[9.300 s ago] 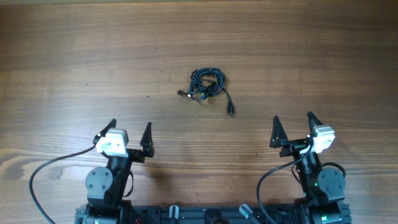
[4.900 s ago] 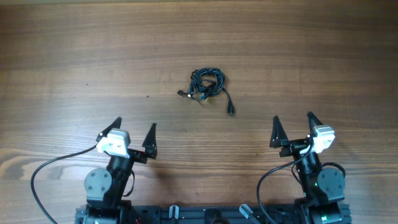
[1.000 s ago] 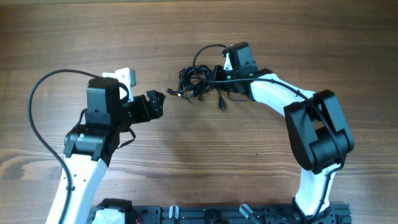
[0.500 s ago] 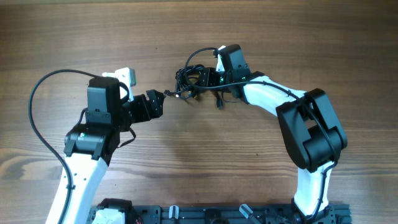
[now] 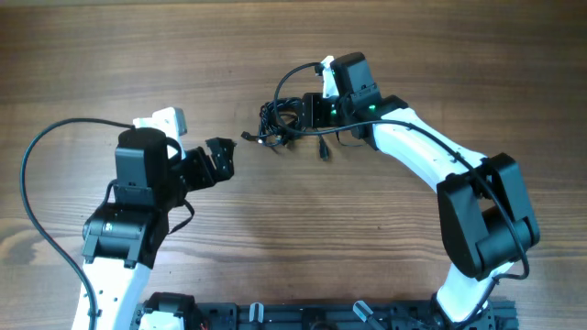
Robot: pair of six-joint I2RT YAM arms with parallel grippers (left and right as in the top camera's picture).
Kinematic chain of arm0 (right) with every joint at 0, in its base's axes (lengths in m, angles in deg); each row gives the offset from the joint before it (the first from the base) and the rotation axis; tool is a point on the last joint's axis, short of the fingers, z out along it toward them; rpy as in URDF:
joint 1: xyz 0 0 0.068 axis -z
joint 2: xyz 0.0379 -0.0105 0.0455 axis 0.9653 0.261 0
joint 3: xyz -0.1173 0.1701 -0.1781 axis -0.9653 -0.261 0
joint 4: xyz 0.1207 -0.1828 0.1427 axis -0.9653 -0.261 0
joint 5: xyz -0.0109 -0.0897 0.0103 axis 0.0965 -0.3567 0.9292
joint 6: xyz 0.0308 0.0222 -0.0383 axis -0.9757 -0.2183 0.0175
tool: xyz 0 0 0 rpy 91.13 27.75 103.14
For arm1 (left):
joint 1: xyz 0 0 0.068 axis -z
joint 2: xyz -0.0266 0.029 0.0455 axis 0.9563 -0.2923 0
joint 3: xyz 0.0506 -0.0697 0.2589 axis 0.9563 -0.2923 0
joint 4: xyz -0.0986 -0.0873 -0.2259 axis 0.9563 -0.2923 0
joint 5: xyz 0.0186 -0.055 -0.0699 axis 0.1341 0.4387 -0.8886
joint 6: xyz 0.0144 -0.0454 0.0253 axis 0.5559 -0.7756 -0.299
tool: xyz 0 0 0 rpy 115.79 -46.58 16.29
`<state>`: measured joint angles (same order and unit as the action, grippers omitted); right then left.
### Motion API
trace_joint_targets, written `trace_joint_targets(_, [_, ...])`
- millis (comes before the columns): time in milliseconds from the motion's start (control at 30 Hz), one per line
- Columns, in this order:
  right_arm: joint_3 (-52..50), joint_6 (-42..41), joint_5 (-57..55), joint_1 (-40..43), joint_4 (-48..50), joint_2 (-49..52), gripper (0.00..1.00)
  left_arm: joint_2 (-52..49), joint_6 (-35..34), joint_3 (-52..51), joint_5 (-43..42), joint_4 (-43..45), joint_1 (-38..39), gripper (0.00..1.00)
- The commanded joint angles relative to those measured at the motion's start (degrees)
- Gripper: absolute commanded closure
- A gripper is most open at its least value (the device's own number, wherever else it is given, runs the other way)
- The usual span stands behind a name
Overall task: Untangle cables
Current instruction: 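Grasp the cable bundle with the right gripper and lift it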
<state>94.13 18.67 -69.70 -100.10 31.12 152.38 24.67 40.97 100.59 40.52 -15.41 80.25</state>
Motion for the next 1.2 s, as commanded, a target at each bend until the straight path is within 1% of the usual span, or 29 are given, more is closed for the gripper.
trace_joint_targets(0, [1.31, 1.88, -3.45, -0.28, 1.55, 2.10, 0.49, -1.42, -1.09, 1.20, 2.05, -0.09, 0.26, 0.00])
trace_joint_targets(267, [10.25, 4.13, -4.09, -0.90, -3.15, 10.27, 0.49, -7.02, -2.16, 1.20, 2.03, -0.02, 0.26, 0.01])
trace_joint_targets(400, [10.60, 1.44, -5.66, -2.84, -4.76, 12.52, 0.50, -8.00, -2.16, 1.20, 2.03, -0.07, 0.26, 0.01])
trace_joint_targets(467, [10.60, -1.01, -7.30, -4.04, -5.68, 13.60, 0.50, -8.00, -2.14, 1.20, 2.05, -0.07, 0.26, 0.01])
trace_joint_targets(533, [10.60, -3.82, -7.78, -4.22, -6.75, 13.75, 0.53, -8.02, -2.14, 1.20, 2.05, -0.07, 0.26, 0.01])
trace_joint_targets(600, [10.60, -6.64, -8.85, -4.22, -8.92, 14.23, 0.54, -8.02, -2.14, 1.20, 2.03, -0.09, 0.26, 0.01])
trace_joint_targets(767, [10.54, -6.69, -8.63, -4.90, -10.71, 14.38, 0.55, -8.07, -2.16, 1.20, 2.01, -0.33, 0.26, 0.01])
trace_joint_targets(967, [10.49, -6.75, -9.25, -7.13, -11.61, 15.67, 0.59, -8.04, -2.16, 1.20, 1.81, -1.62, 0.26, 0.01])
trace_joint_targets(1000, [10.49, -6.78, -9.22, -7.23, -11.67, 15.69, 0.60, -8.04, -2.19, 1.20, 1.81, -1.57, 0.26, 0.01])
trace_joint_targets(1167, [10.49, -6.82, -9.22, -7.21, -11.76, 15.74, 0.79, -8.04, -2.21, 1.20, 0.70, -1.88, 0.26, 0.05])
